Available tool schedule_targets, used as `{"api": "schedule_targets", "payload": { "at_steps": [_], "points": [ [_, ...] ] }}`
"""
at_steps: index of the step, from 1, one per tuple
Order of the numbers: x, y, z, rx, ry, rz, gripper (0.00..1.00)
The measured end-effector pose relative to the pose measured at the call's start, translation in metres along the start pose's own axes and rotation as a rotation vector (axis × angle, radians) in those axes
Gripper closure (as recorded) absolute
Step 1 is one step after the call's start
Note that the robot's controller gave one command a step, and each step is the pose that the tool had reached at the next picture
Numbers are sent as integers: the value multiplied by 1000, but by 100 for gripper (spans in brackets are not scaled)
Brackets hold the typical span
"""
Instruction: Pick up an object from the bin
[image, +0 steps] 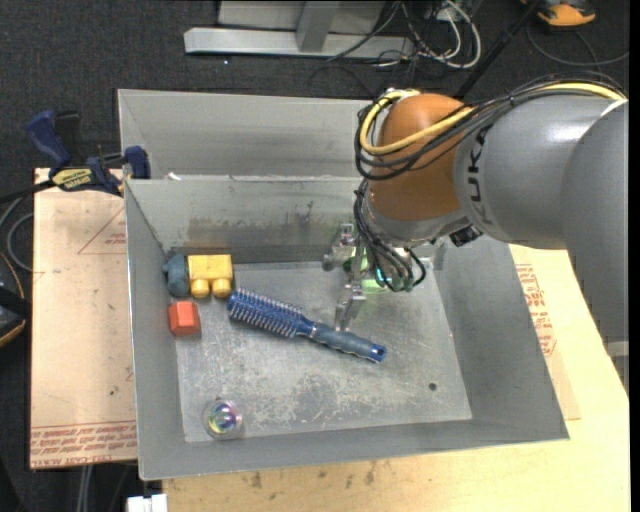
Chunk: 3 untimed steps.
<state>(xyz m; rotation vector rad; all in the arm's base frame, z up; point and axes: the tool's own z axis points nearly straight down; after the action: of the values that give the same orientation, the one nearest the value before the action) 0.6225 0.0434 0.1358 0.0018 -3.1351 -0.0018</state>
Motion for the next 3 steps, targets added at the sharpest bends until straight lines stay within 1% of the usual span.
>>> {"api": "schedule_targets", "payload": {
  "at_steps": [1, 2, 3],
  "points": [
    [83, 53, 61, 2, -24, -177, 0],
    [82, 53, 59, -1, -23, -176, 100],
    [73, 46, -63, 1, -16, -226, 100]
  ]
}}
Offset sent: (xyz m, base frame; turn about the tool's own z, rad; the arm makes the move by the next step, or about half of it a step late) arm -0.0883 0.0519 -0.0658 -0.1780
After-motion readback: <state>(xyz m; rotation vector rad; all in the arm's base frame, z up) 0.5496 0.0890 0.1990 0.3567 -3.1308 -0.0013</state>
